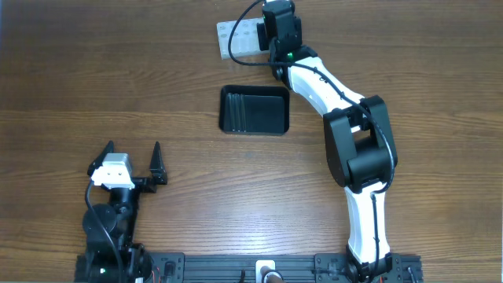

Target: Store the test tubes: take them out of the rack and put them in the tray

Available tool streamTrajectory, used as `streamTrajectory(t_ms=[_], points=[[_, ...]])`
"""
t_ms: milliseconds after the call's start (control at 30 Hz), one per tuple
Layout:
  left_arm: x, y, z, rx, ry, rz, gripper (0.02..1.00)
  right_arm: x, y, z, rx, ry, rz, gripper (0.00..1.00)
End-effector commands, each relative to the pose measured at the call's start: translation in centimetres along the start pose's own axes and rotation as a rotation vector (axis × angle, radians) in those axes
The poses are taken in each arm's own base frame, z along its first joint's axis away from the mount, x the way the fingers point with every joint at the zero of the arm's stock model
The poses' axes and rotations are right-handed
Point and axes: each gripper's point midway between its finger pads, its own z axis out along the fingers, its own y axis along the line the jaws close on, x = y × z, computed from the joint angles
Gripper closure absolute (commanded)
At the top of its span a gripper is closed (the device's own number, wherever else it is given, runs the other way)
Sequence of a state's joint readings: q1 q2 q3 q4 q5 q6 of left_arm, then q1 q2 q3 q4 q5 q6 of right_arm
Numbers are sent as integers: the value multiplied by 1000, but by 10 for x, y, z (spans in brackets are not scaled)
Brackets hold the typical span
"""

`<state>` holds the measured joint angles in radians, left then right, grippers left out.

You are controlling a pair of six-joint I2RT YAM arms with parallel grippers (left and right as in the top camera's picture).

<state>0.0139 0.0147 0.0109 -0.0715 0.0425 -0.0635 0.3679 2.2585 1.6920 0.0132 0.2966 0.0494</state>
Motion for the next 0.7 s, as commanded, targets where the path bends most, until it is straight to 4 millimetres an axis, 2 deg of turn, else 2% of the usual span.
streamTrajectory(t_ms=[33,133,233,333,400,500,600,700], points=[[2,-1,0,7,1,7,18,-7,1,-1,-11,-16,8,912],[2,-1,0,7,1,7,18,-22,-1,-11,-13,-44,15,917],[2,-1,0,7,1,7,18,-51,-5,-32,-16,-96,30,921],[2,-1,0,7,1,7,18,-92,-14,-65,-19,-175,54,917],[2,-1,0,7,1,7,18,-123,-21,-94,-23,-240,73,917],[2,-1,0,7,1,7,18,-157,-32,-137,-28,-307,95,919],[2,-1,0,8,1,7,18,-170,-38,-177,-41,-302,122,921],[2,-1,0,7,1,7,18,-154,-37,-199,-57,-207,151,932]])
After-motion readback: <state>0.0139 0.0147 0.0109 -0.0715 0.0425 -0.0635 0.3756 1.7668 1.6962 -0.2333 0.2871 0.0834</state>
